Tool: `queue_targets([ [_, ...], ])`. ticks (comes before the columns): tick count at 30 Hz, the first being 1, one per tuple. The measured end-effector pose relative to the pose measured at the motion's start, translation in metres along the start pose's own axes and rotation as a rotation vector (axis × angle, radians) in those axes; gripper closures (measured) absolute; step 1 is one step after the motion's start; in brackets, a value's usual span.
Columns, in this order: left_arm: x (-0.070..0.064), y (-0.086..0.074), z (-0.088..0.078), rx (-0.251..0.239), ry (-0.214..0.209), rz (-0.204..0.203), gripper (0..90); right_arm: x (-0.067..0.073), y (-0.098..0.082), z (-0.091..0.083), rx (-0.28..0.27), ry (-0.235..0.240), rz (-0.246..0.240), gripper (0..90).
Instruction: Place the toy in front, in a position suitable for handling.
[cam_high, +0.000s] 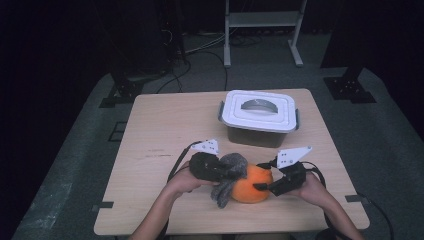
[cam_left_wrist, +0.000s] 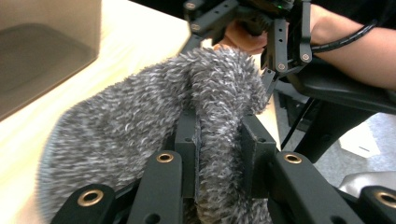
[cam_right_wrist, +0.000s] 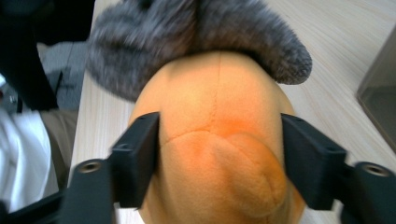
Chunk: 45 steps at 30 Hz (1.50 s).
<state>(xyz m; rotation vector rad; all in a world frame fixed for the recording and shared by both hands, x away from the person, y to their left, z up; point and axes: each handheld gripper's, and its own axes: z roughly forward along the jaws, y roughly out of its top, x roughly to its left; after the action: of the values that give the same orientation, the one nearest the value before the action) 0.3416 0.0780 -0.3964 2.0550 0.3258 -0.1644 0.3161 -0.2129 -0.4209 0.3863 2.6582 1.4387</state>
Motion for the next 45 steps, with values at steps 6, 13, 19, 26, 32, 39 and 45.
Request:
queue_targets([
  [6, 0.000, 0.005, 0.000, -0.020, -0.010, 0.003, 71.8, 0.001, -0.007, -0.006, 0.014, 0.024, -0.075, 43.5],
  [13, -0.003, 0.014, 0.016, 0.010, -0.030, 0.029, 71.6, -0.001, -0.010, -0.007, -0.001, 0.039, -0.092, 45.1],
  [19, 0.005, 0.001, 0.008, 0.057, 0.031, 0.005, 71.5, -0.005, -0.019, -0.015, -0.010, 0.030, -0.092, 46.4],
  [26, 0.012, -0.005, -0.002, 0.009, 0.016, -0.027, 71.4, -0.006, -0.023, -0.017, -0.025, 0.037, -0.083, 46.3],
  [32, 0.000, 0.009, 0.011, -0.009, -0.038, 0.010, 71.3, -0.005, -0.020, -0.015, -0.021, 0.041, -0.100, 46.2],
  [39, 0.002, -0.003, 0.013, -0.017, -0.042, -0.040, 69.8, -0.008, -0.030, -0.022, -0.044, 0.032, -0.062, 45.3],
  [45, 0.003, -0.007, 0.015, -0.027, -0.040, -0.057, 70.3, 0.005, -0.009, -0.021, 0.011, -0.022, 0.001, 25.9],
])
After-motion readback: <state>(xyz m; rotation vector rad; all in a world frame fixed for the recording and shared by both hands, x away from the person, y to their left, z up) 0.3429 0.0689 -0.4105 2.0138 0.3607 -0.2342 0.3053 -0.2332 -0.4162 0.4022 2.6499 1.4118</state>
